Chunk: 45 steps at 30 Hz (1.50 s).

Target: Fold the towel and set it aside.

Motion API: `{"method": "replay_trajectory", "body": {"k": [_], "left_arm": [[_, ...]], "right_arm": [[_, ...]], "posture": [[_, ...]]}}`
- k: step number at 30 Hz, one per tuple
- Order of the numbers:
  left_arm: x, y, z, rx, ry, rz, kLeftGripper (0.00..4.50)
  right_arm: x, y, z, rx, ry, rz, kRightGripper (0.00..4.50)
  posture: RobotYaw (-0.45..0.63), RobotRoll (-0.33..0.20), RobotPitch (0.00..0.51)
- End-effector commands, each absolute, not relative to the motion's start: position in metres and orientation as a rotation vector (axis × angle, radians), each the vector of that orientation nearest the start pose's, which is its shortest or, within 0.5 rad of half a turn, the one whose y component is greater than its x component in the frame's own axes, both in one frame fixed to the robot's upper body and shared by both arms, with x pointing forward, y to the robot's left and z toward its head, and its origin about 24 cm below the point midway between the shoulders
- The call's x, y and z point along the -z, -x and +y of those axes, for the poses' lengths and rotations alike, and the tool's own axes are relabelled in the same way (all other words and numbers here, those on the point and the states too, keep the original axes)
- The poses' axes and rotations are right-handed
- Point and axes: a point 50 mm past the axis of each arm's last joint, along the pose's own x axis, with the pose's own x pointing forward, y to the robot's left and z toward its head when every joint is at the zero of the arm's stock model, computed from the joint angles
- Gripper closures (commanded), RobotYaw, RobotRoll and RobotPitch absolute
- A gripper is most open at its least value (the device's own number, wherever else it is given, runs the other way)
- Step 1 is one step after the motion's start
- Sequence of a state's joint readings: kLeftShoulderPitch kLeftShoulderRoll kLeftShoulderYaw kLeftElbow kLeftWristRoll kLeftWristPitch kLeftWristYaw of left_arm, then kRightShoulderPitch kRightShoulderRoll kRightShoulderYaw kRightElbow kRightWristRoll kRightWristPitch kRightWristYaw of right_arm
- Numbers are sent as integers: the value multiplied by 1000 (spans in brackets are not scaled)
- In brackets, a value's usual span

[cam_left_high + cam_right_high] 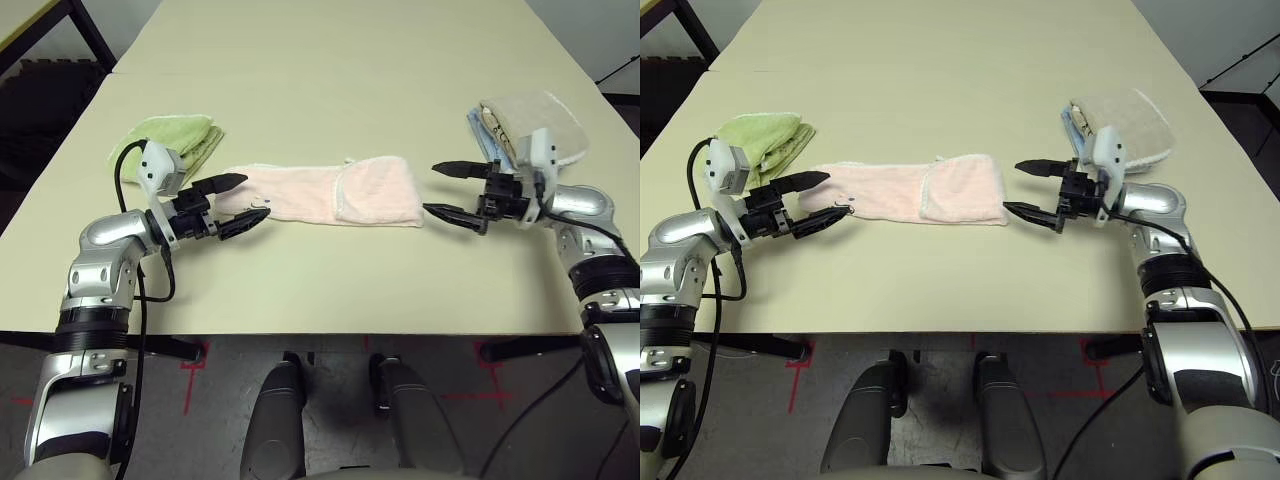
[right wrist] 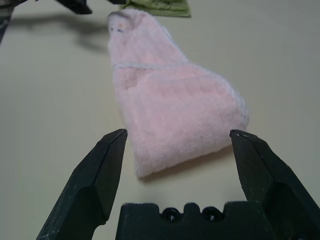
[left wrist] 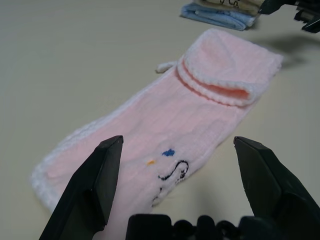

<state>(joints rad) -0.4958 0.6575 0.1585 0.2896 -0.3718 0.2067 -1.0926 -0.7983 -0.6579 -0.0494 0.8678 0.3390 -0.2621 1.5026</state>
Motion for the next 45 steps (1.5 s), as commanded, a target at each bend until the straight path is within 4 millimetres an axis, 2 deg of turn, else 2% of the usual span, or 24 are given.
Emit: {"method": "replay_trajectory", "body": {"k": [1,5,10,14,16,23,27,35,45], "left_arm": [[-162,-316,263,745,-98,72,0],[-171,-316,267,712,-51,122,0],[-189,-301,270,722,-61,212,0],[-194,-289,274,696,93,345,0],[-194,-290,277,617,186,371,0],[-190,-290,276,468,518,479,0],[-182,-288,272,438,626,497,0],[-175,-294,265,387,713,493,0],[-162,-293,271,303,740,561,0]], "right_arm": [[-163,-329,-265,-1234,382,-14,47],[-162,-327,-269,-1223,379,-11,47],[-156,-325,-268,-1215,380,-7,47],[-153,-327,-263,-1212,370,-18,47],[-152,-328,-260,-1204,354,-27,47],[-152,-330,-259,-1173,324,-32,47],[-152,-332,-258,-1153,305,-36,47],[-152,-332,-254,-1145,284,-42,47],[-154,-334,-251,-1143,274,-51,47]], "posture": [[46,0,200],[54,0,202],[60,0,202],[87,0,205],[86,0,206],[79,0,210],[75,0,213],[74,0,216],[72,0,216]]}}
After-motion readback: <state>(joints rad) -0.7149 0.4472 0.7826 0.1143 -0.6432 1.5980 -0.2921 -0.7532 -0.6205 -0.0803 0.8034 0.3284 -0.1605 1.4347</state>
